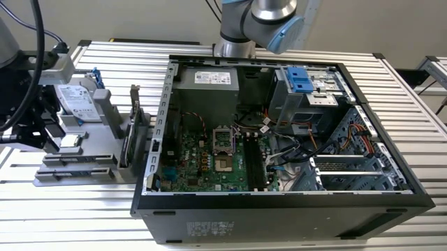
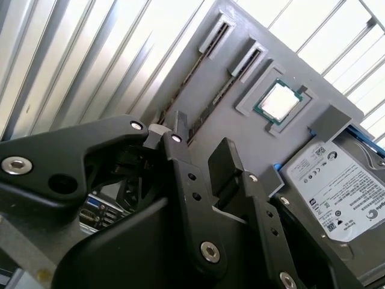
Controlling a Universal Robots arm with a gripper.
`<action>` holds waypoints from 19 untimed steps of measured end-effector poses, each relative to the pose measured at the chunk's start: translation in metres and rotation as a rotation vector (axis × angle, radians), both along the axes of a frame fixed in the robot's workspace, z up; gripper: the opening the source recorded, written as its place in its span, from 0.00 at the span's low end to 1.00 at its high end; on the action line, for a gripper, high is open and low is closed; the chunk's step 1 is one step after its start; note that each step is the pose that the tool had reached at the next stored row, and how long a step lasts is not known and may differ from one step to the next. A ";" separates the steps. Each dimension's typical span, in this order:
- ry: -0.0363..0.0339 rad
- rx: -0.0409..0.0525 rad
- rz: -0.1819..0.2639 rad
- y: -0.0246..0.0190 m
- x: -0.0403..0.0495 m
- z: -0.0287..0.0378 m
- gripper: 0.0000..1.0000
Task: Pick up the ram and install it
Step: 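Pick up the ram and move it above insertion slot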
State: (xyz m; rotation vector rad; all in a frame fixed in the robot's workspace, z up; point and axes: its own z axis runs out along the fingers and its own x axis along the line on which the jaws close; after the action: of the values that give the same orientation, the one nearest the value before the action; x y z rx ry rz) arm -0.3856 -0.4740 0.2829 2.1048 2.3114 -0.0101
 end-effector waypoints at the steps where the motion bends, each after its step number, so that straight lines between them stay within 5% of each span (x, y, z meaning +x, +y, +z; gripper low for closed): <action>1: 0.0001 0.0000 0.000 0.0000 0.0000 -0.0007 1.00; 19: 0.0016 -0.0001 0.000 0.0000 0.0000 -0.0131 1.00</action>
State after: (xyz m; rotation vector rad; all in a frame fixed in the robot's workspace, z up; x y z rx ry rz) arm -0.3856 -0.4740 0.2698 2.1056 2.3123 -0.0120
